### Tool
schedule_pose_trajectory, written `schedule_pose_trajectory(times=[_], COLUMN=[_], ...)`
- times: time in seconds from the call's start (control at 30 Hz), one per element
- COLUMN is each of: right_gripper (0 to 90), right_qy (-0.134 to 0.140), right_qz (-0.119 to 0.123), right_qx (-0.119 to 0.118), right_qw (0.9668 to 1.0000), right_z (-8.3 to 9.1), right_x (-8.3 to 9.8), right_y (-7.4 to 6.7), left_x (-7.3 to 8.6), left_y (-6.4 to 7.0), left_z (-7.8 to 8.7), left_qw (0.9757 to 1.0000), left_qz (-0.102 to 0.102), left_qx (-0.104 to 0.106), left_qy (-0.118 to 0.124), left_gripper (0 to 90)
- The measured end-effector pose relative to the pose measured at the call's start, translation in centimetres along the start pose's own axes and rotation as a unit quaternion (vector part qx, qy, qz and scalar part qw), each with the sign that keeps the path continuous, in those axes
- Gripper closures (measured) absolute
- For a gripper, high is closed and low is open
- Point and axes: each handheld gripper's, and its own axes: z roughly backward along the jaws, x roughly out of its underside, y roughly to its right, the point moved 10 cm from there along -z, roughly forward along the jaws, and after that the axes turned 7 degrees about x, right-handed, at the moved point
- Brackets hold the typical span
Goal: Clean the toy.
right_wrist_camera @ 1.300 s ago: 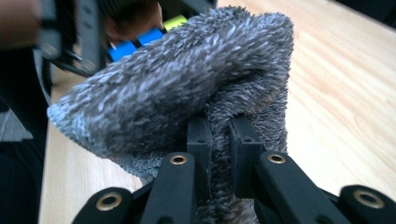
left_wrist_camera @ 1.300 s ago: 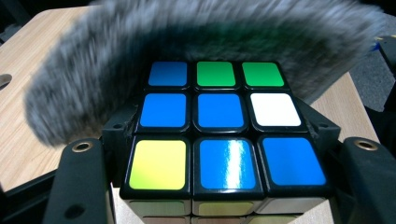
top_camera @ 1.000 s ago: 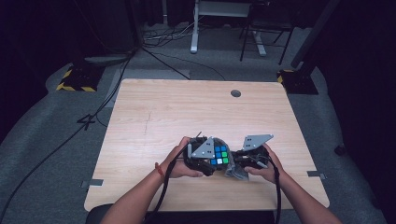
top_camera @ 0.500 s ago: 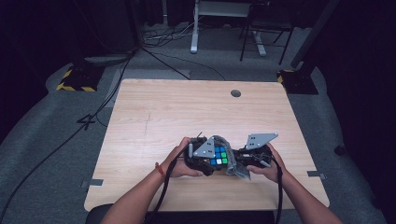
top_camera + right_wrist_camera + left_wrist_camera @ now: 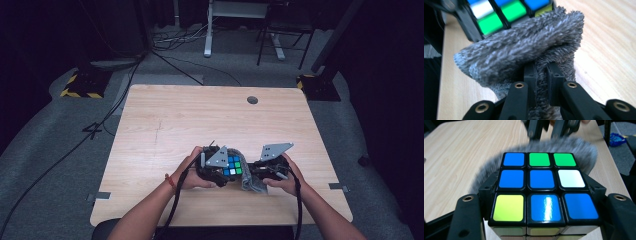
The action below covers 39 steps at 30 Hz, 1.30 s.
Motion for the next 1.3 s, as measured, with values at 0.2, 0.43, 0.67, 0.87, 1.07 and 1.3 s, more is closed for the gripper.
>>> schedule_pose_trajectory(times=[0.2, 0.43, 0.67, 0.87, 1.07, 1.3], right_gripper=[80.7, 80.7, 80.7, 80.7, 80.8, 80.7], right_qy=[0.004, -0.028, -0.028, 0.002, 0.035, 0.003], right_qz=[0.003, 0.016, 0.024, 0.006, -0.004, 0.016], right_qx=[0.008, 0.013, 0.005, 0.009, 0.012, 0.033], right_qw=[1.0000, 0.9994, 0.9993, 0.9999, 0.9993, 0.9993], right_z=[0.3, -1.0, -1.1, 0.3, 1.6, 1.0], right_x=[-0.1, 0.9, 0.5, -0.3, -1.3, -0.4], right_y=[0.2, -0.1, -0.8, -0.2, 0.2, 0.8], left_x=[0.2, -1.8, -1.8, -1.0, -0.5, 0.5], left_y=[0.3, 1.2, 0.9, 0.4, 0.4, 0.1], left_z=[-0.8, 0.5, 0.8, 0.9, 0.1, -0.9], left_qw=[1.0000, 0.9992, 0.9988, 0.9996, 0.9998, 0.9996], left_qz=[-0.001, -0.009, -0.005, 0.001, 0.004, 0.020], left_qx=[0.002, 0.016, 0.017, 0.007, 0.012, 0.019], left_qy=[-0.009, 0.036, 0.045, 0.027, 0.016, 0.005], left_gripper=[33.5, 33.5, 33.5, 33.4, 33.4, 33.5])
